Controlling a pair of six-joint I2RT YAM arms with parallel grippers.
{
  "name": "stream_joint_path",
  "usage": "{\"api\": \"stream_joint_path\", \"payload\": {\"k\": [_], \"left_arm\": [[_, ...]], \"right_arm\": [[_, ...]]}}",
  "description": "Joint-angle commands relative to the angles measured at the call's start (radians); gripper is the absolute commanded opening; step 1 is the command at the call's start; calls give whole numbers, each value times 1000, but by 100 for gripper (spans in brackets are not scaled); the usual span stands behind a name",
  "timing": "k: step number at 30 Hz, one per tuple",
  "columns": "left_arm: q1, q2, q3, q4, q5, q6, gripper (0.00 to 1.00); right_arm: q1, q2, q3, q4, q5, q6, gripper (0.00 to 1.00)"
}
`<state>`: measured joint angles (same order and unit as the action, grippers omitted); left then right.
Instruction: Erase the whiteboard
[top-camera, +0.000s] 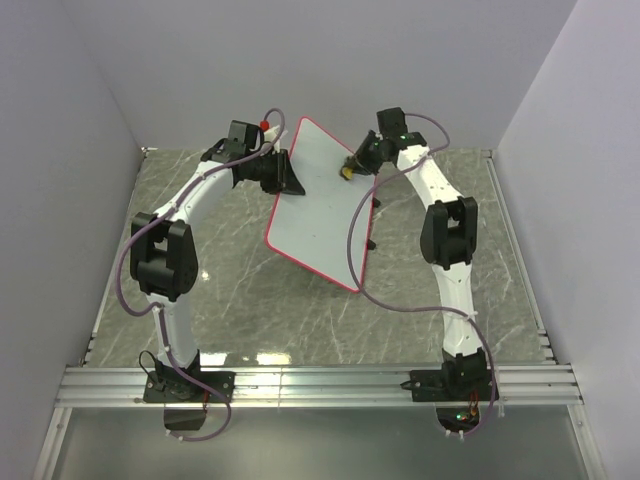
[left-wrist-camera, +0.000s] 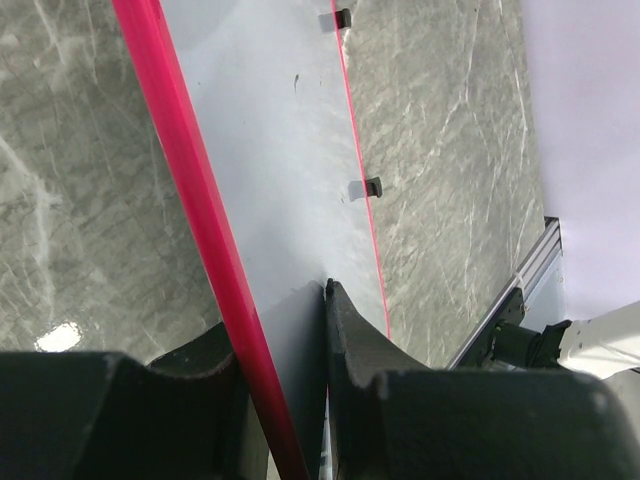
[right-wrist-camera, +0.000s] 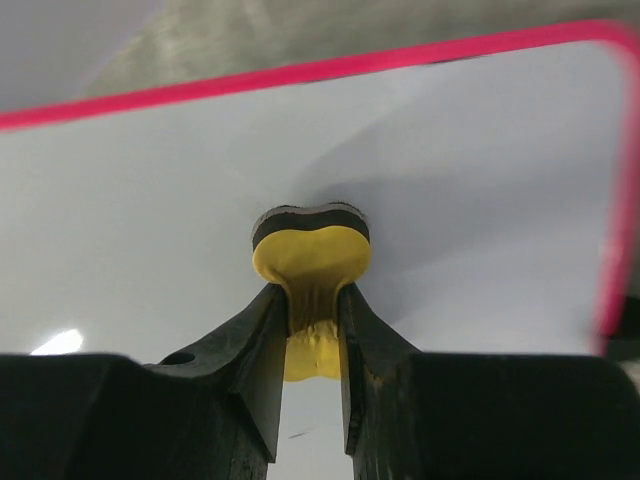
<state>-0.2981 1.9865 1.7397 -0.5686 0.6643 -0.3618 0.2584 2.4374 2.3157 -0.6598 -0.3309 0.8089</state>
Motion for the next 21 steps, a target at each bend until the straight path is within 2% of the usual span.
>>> {"api": "stream_joint_path", "payload": {"k": [1, 5, 11, 12, 16, 21], "left_arm": [[-193, 81, -60, -146, 26, 185, 0], [-193, 87, -54, -146, 37, 185, 0], [-193, 95, -51, -145, 44, 182, 0], [-194, 95, -52, -145, 47, 182, 0], [-200, 100, -51, -146, 49, 182, 0], [-220, 97, -49, -154, 37, 192, 0]], "right_arm": [[-1, 49, 3, -179, 164, -96, 0], [1, 71, 7, -233, 191, -134, 0], [27, 38, 5, -112, 83, -96, 0], [30, 35, 17, -84, 32, -77, 0], [39, 23, 30, 99, -14, 86, 0], [38, 86, 166, 181, 23, 206, 0]]}}
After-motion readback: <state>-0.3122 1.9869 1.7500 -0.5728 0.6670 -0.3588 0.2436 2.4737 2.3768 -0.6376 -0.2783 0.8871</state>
